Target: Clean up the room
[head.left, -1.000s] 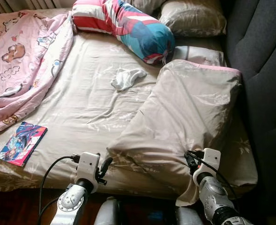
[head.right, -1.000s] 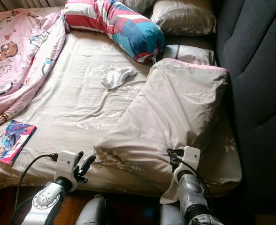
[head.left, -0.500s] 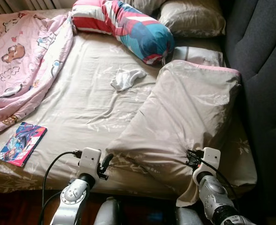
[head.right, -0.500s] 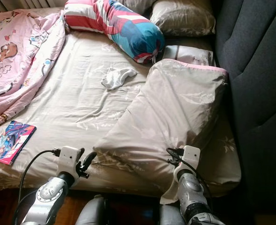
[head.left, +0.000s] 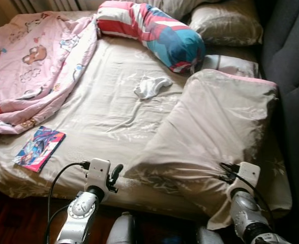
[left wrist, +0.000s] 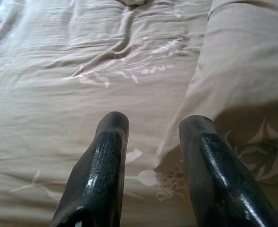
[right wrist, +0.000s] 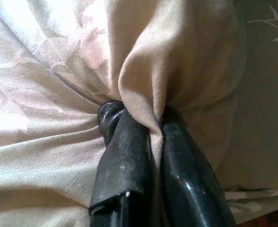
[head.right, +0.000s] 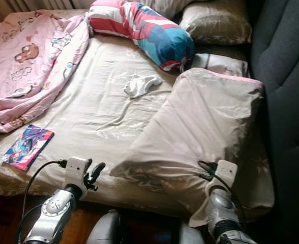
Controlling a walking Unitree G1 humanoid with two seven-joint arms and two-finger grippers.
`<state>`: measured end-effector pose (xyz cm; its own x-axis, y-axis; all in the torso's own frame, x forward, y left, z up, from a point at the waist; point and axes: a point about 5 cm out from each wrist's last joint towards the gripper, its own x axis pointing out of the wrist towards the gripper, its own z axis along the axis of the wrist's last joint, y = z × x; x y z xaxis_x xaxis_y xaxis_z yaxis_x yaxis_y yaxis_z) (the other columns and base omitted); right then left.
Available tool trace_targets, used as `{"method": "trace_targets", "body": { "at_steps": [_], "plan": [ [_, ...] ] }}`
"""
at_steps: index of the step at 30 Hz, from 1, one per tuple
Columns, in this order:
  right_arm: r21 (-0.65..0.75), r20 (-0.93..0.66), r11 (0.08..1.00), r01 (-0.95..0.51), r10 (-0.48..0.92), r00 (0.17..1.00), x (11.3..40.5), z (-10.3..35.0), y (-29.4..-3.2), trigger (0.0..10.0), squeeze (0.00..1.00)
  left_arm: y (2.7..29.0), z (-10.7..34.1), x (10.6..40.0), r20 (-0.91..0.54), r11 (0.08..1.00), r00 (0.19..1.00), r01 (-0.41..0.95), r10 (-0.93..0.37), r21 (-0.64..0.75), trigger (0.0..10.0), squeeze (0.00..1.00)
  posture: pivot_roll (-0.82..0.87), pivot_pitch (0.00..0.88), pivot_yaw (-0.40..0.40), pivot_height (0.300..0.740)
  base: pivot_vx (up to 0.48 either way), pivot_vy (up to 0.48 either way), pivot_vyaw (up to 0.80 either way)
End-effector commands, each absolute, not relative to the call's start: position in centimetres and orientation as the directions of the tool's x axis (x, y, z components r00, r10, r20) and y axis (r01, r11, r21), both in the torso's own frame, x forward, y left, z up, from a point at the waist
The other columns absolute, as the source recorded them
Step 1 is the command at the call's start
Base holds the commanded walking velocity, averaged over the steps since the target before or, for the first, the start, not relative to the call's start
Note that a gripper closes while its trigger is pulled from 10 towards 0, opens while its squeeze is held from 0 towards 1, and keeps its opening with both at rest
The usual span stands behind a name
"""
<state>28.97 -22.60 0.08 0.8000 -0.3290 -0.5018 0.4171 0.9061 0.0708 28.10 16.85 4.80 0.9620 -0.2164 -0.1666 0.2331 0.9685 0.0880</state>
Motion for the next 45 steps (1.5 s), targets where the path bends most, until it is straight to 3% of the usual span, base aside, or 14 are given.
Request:
{"method": "trace_targets", "body": {
  "at_steps": [1,23,24,25,26,27,28,35,40,44,45],
  "plan": [
    [0.039,-0.523,0.845,0.533,-0.437,0.732,27.5,-0.4,-25.1,0.0,0.00,17.3,4.0,27.6,-0.197,0.971,0.960,0.220,-0.199,0.095,10.0,0.00,-0.02,0.173,0.077,0.659,0.000,0.000,0.00],
    [0.039,-0.523,0.845,0.533,-0.437,0.732,27.5,-0.4,-25.1,0.0,0.00,17.3,4.0,27.6,-0.197,0.971,0.960,0.220,-0.199,0.095,10.0,0.00,-0.02,0.173,0.077,0.659,0.000,0.000,0.00],
    [0.013,-0.508,0.827,0.562,-0.478,0.717,27.4,-0.1,-26.1,0.0,0.00,17.3,4.0,27.6,-0.194,0.971,0.961,0.219,-0.198,0.093,10.0,0.00,-0.03,0.171,0.073,0.659,0.000,0.000,0.00],
    [-0.035,-0.290,0.745,0.667,-0.646,0.706,28.2,4.7,-32.1,0.0,0.00,17.2,3.9,27.8,-0.192,0.973,0.962,0.215,-0.195,0.085,10.0,0.00,-0.06,0.155,0.074,0.659,0.000,0.000,0.00],
    [-0.035,-0.290,0.745,0.667,-0.646,0.706,28.2,4.7,-32.1,0.0,0.00,17.2,3.9,27.8,-0.192,0.973,0.962,0.215,-0.195,0.085,10.0,0.00,-0.06,0.155,0.074,0.659,0.000,0.000,0.00],
    [-0.053,-0.114,0.676,0.735,-0.735,0.668,28.3,8.9,-35.9,0.0,0.00,17.1,3.8,27.9,-0.192,0.974,0.962,0.212,-0.194,0.079,10.0,0.00,-0.06,0.155,0.075,0.659,0.000,0.000,0.00],
    [-0.052,0.001,0.631,0.774,-0.775,0.632,28.1,11.9,-38.0,0.0,0.00,17.1,3.8,28.0,-0.192,0.975,0.962,0.211,-0.193,0.076,10.0,0.00,-0.06,0.155,0.076,0.659,0.000,0.000,0.00],
    [-0.049,0.021,0.627,0.778,-0.778,0.628,28.1,12.5,-38.4,0.0,0.00,17.0,3.7,28.0,-0.193,0.974,0.962,0.213,-0.195,0.075,10.0,0.00,-0.06,0.155,0.075,0.659,0.000,0.000,0.00],
    [-0.073,-0.018,0.637,0.768,-0.770,0.637,27.9,11.4,-37.9,0.0,0.00,16.9,3.7,28.0,-0.192,0.974,0.962,0.214,-0.196,0.075,10.0,0.00,-0.06,0.155,0.075,0.659,0.000,0.000,0.00],
    [-0.137,-0.119,0.601,0.787,-0.799,0.590,26.6,9.4,-38.3,0.0,0.00,16.9,3.5,27.9,-0.192,0.974,0.961,0.215,-0.198,0.074,10.0,0.00,-0.06,0.155,0.072,0.659,0.000,0.000,0.00],
    [-0.157,-0.157,0.591,0.792,-0.806,0.570,26.0,8.5,-38.4,3.8,0.00,16.8,3.5,27.9,-0.192,0.974,0.961,0.216,-0.199,0.072,10.0,0.00,-0.06,0.155,0.072,0.659,0.000,0.000,0.00]
  ]
}}
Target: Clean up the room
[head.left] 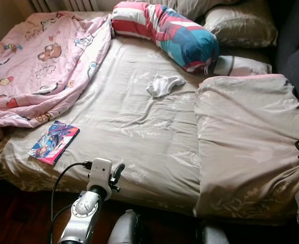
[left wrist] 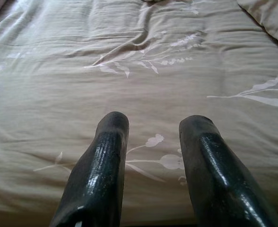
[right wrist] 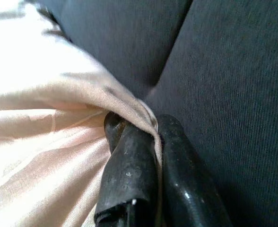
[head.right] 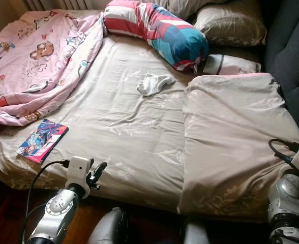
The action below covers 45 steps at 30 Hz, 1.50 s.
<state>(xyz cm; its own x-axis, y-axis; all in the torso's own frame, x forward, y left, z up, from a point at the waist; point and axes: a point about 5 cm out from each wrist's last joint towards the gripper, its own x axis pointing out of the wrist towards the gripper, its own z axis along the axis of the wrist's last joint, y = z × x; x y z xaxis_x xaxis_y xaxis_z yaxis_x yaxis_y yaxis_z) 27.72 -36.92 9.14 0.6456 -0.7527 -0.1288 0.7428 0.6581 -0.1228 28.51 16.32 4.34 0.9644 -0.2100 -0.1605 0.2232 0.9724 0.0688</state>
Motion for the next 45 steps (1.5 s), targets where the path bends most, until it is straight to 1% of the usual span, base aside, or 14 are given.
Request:
{"method": "trace_targets", "body": {
  "at_steps": [1,2,8,9,10,11,20,21,22,23,24,28,35,45],
  "plan": [
    [-0.157,-0.157,0.591,0.792,-0.806,0.570,26.0,8.5,-38.4,3.8,0.00,16.8,3.5,27.9,-0.192,0.974,0.961,0.216,-0.199,0.072,10.0,0.00,-0.06,0.155,0.072,0.659,0.000,0.000,0.00],
    [-0.169,-0.185,0.583,0.795,-0.811,0.555,25.5,7.8,-38.3,10.0,0.00,16.7,3.5,27.9,-0.192,0.973,0.961,0.218,-0.201,0.071,10.0,0.00,-0.06,0.155,0.073,0.659,0.000,0.000,0.00],
    [-0.196,-0.274,0.587,0.786,-0.802,0.531,24.5,5.6,-37.7,10.0,0.00,16.6,3.3,27.9,-0.198,0.972,0.957,0.227,-0.210,0.068,10.0,0.00,-0.06,0.153,0.075,0.659,0.000,0.000,0.00],
    [-0.194,-0.277,0.589,0.785,-0.800,0.532,24.5,5.5,-37.6,10.0,0.58,16.6,3.3,27.9,-0.198,0.972,0.958,0.227,-0.210,0.068,10.0,0.00,-0.06,0.153,0.076,0.659,0.000,0.000,0.00],
    [-0.193,-0.279,0.590,0.784,-0.799,0.532,24.5,5.4,-37.5,10.0,0.58,16.6,3.3,27.9,-0.197,0.972,0.958,0.227,-0.210,0.068,10.0,0.00,-0.06,0.153,0.076,0.659,0.000,0.000,0.00],
    [-0.188,-0.278,0.592,0.783,-0.797,0.536,24.6,5.4,-37.3,10.0,1.00,16.7,3.4,28.0,-0.196,0.972,0.958,0.227,-0.210,0.068,10.0,0.00,-0.06,0.152,0.077,0.659,0.000,0.000,0.00],
    [-0.062,-0.052,0.726,0.685,-0.688,0.724,27.8,8.3,-34.4,10.0,1.00,16.5,3.3,28.1,-0.193,0.971,0.958,0.229,-0.214,0.062,10.0,0.00,-0.06,0.150,0.076,0.659,0.000,0.000,0.00],
    [-0.041,-0.027,0.751,0.660,-0.661,0.750,28.1,8.6,-34.0,10.0,0.87,16.5,3.3,28.1,-0.193,0.972,0.958,0.228,-0.213,0.062,10.0,0.00,-0.06,0.150,0.076,0.659,0.000,0.000,0.00],
    [-0.027,-0.009,0.768,0.640,-0.641,0.768,28.3,8.9,-33.7,10.0,0.87,16.5,3.3,28.1,-0.192,0.972,0.958,0.228,-0.212,0.061,10.0,0.00,-0.06,0.149,0.074,0.659,0.000,0.000,0.00],
    [-0.019,0.011,0.796,0.605,-0.605,0.796,28.7,9.1,-33.1,10.0,0.14,16.5,3.3,28.1,-0.193,0.972,0.958,0.226,-0.210,0.060,10.0,0.00,-0.06,0.149,0.074,0.659,0.000,0.000,0.00],
    [-0.015,0.028,0.823,0.568,-0.567,0.823,29.1,9.4,-32.4,10.0,0.00,16.5,3.2,28.1,-0.193,0.973,0.959,0.223,-0.208,0.059,10.0,0.00,-0.06,0.149,0.074,0.659,0.000,0.000,0.00],
    [0.022,0.052,0.910,0.415,-0.416,0.908,30.2,9.2,-29.0,10.0,0.00,16.5,3.1,28.1,-0.194,0.976,0.960,0.213,-0.200,0.049,10.0,0.00,-0.07,0.144,0.068,0.659,0.000,0.000,0.00],
    [0.079,-0.056,0.961,0.265,-0.262,0.964,29.5,5.6,-24.8,10.0,0.00,16.8,3.1,28.3,-0.183,0.986,0.969,0.168,-0.164,0.009,10.0,0.00,-0.05,0.141,0.063,0.669,0.000,0.000,0.00],
    [0.078,-0.170,0.982,0.173,-0.158,0.973,28.6,2.9,-22.2,10.0,0.00,18.4,1.2,27.7,-0.284,0.995,0.956,0.051,-0.073,-0.082,10.0,0.00,-0.05,0.119,0.057,0.729,0.000,0.000,0.00]
  ]
}}
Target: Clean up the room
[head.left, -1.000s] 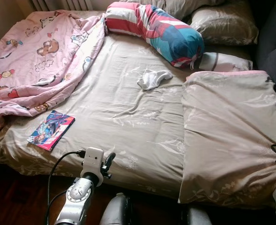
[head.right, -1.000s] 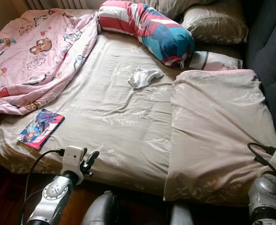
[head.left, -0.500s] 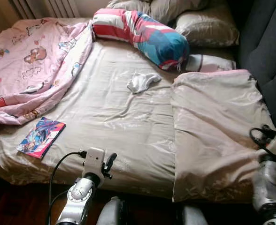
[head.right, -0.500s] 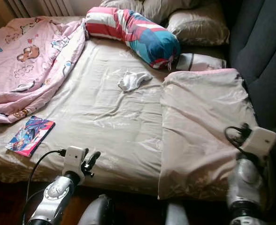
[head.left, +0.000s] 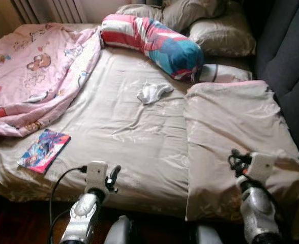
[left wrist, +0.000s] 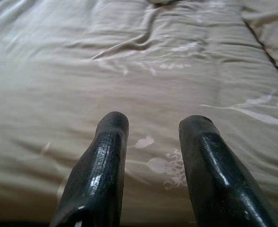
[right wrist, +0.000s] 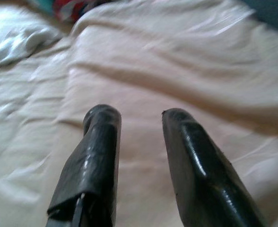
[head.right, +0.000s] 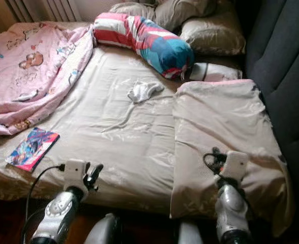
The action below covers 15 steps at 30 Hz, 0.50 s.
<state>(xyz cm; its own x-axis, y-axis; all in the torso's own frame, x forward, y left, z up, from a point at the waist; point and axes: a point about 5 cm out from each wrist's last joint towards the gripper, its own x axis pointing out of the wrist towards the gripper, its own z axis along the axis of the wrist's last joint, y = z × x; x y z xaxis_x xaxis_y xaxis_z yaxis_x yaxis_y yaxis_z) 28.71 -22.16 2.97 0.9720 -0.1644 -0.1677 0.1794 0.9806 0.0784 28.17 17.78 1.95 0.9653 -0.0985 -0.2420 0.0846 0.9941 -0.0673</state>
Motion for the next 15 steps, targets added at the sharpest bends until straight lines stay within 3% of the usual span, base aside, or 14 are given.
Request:
{"method": "trace_targets", "body": {
  "at_steps": [1,10,15],
  "plan": [
    [0.079,-0.167,0.983,0.166,-0.151,0.974,28.6,2.9,-22.1,10.0,0.00,18.5,1.0,27.6,-0.292,0.995,0.954,0.048,-0.070,-0.084,10.0,0.00,-0.05,0.119,0.057,0.734,0.000,0.000,0.00],
    [0.014,-0.240,0.997,0.080,-0.075,0.968,27.9,1.4,-21.2,10.0,0.00,19.5,-1.3,26.0,-0.396,0.994,0.918,-0.034,-0.011,-0.106,10.0,0.00,-0.07,0.075,0.039,0.740,0.000,0.000,0.00],
    [0.005,-0.377,1.000,0.004,-0.001,0.926,27.0,-0.8,-19.7,10.0,0.00,20.4,-3.8,23.9,-0.549,0.990,0.836,-0.095,0.020,-0.109,10.0,0.00,-0.10,0.032,0.030,0.740,0.000,0.000,0.00]
  ]
}}
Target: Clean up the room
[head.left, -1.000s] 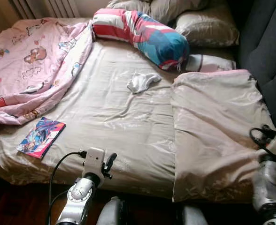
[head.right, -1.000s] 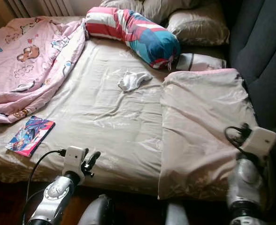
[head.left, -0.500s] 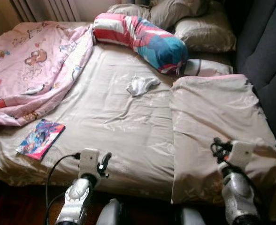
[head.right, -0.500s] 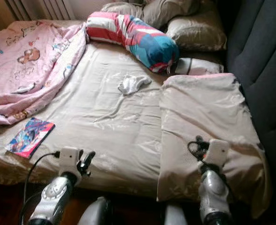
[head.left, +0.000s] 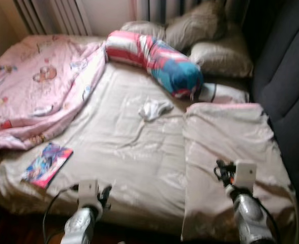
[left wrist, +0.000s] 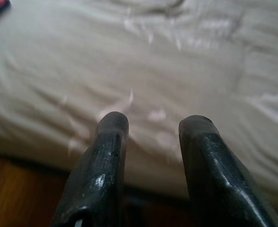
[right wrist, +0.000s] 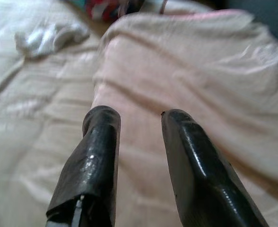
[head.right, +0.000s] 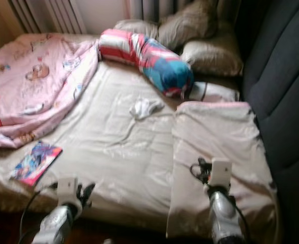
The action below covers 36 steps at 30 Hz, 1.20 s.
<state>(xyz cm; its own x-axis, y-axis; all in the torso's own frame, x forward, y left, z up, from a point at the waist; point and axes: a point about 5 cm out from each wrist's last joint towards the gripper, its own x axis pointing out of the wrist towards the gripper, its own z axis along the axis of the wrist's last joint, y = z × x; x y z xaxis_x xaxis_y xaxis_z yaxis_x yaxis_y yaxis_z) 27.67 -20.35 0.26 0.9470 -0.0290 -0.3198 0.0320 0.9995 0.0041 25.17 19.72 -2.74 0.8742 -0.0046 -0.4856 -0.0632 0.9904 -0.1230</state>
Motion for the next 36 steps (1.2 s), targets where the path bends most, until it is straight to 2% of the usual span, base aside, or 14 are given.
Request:
{"method": "trace_targets", "body": {
  "at_steps": [1,3,5,8,10,13,16,19,22,27,36],
  "plan": [
    [-0.001,-0.450,1.000,0.015,-0.014,0.893,26.0,-2.1,-19.7,10.0,0.00,20.7,-4.8,22.9,-0.603,0.988,0.796,-0.124,0.046,-0.087,10.0,0.00,-0.09,0.021,0.026,0.740,0.000,0.000,0.00],
    [-0.002,-0.517,0.999,0.040,-0.036,0.855,24.8,-3.3,-19.9,10.0,0.00,20.9,-5.4,22.0,-0.641,0.985,0.764,-0.156,0.073,-0.074,10.0,0.00,-0.08,0.013,0.019,0.740,0.000,0.000,0.00],
    [-0.021,-0.603,1.000,0.004,-0.016,0.797,22.6,-5.1,-19.7,10.0,0.00,20.8,-6.4,20.7,-0.697,0.983,0.712,-0.178,0.091,-0.053,10.0,0.00,-0.04,0.004,0.008,0.740,0.000,0.000,0.00],
    [-0.015,-0.663,1.000,0.018,-0.023,0.748,20.6,-6.5,-19.6,10.0,0.00,20.8,-6.9,20.0,-0.718,0.978,0.689,-0.202,0.100,-0.057,10.0,0.00,-0.06,0.000,0.006,0.740,0.000,0.000,0.00],
    [-0.009,-0.671,0.999,0.042,-0.037,0.741,20.2,-6.7,-19.7,10.0,0.00,20.6,-7.0,19.9,-0.720,0.982,0.688,-0.182,0.087,-0.055,10.0,0.00,-0.06,0.000,0.008,0.740,0.000,0.000,0.00],
    [0.003,-0.699,0.997,0.078,-0.054,0.713,19.1,-7.4,-19.7,10.0,0.00,20.1,-7.2,19.7,-0.735,0.997,0.676,-0.080,0.060,0.007,10.0,0.00,-0.06,0.001,0.010,0.740,0.000,0.000,0.00],
    [-0.032,-0.723,0.998,0.061,-0.065,0.687,18.4,-7.8,-19.5,10.0,0.00,19.3,-7.4,19.6,-0.752,0.999,0.659,0.018,0.021,0.044,10.0,0.00,-0.05,0.008,0.010,0.740,0.000,0.000,0.00],
    [-0.033,-0.727,0.998,0.052,-0.059,0.684,18.4,-7.9,-19.3,10.0,0.00,19.3,-7.3,19.8,-0.752,0.999,0.658,-0.007,0.031,0.036,10.0,0.00,-0.04,0.023,0.011,0.740,0.000,0.000,0.00],
    [-0.038,-0.729,0.999,0.032,-0.050,0.683,18.5,-7.8,-19.2,10.0,0.00,19.0,-7.5,19.7,-0.766,0.996,0.643,0.060,0.014,0.068,10.0,0.00,-0.05,0.029,0.016,0.740,0.000,0.000,0.00],
    [-0.047,-0.735,0.997,0.055,-0.072,0.674,18.4,-7.9,-19.4,10.0,0.00,19.2,-7.5,19.7,-0.763,0.998,0.646,0.011,0.037,0.058,10.0,0.00,-0.05,0.031,0.020,0.740,0.000,0.000,0.00],
    [-0.070,-0.763,0.997,0.028,-0.072,0.642,17.5,-8.4,-19.2,10.0,0.00,19.3,-7.3,20.1,-0.758,0.998,0.651,0.013,0.038,0.062,10.0,0.00,-0.05,0.043,0.022,0.740,0.000,0.000,0.00]
  ]
}}
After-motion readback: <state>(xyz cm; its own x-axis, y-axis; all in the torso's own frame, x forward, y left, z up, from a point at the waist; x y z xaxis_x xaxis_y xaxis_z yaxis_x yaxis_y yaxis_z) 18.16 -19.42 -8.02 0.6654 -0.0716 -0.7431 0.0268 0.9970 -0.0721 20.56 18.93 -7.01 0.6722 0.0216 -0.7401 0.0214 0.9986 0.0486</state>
